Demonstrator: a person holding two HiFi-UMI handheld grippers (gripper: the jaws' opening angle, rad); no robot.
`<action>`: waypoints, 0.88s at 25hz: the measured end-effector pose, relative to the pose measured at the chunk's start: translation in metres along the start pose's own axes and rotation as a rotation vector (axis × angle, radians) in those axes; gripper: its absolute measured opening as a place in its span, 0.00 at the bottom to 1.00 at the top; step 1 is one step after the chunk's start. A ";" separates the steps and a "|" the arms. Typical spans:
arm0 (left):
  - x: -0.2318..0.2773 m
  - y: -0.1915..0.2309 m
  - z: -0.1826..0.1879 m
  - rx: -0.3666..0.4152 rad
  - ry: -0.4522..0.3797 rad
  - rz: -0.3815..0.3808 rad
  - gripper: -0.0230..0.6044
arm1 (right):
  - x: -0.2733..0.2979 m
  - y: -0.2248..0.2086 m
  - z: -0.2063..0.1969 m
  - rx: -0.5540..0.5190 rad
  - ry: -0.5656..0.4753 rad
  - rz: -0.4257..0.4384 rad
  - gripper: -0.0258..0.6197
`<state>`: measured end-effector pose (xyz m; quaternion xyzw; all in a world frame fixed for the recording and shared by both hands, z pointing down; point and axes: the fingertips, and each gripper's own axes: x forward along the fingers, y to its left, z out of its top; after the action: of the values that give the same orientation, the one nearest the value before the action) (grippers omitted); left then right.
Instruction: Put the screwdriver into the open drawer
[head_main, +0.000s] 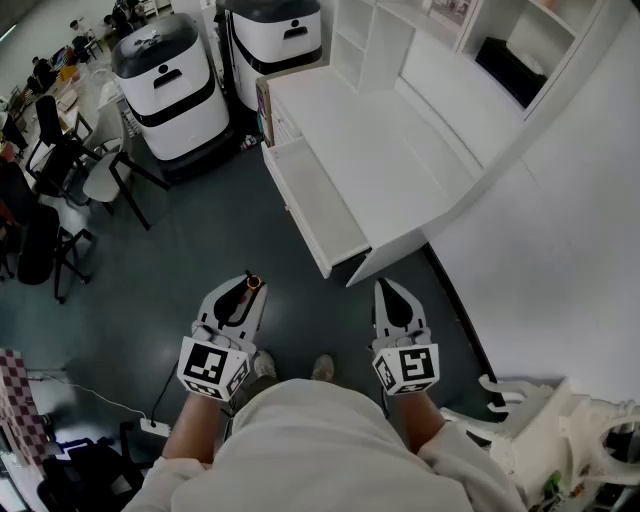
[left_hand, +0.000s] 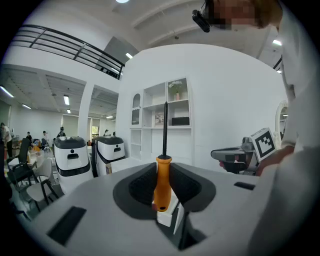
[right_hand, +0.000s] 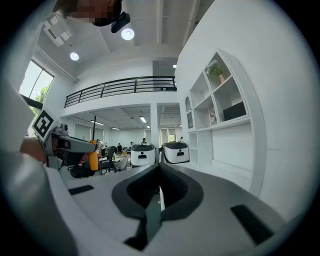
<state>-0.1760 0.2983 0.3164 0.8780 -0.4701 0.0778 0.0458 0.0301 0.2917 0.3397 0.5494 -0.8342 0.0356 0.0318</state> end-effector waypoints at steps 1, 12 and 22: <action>0.000 0.000 0.000 -0.004 0.004 0.001 0.16 | 0.000 0.000 0.000 -0.001 0.002 0.001 0.04; 0.009 -0.006 -0.003 -0.016 0.006 0.012 0.16 | -0.003 -0.013 -0.003 0.013 0.002 0.017 0.04; 0.020 -0.007 -0.004 -0.023 -0.003 0.065 0.16 | -0.002 -0.030 -0.015 -0.004 0.030 0.062 0.04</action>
<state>-0.1594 0.2866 0.3240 0.8616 -0.4995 0.0726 0.0529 0.0589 0.2834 0.3557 0.5225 -0.8504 0.0431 0.0444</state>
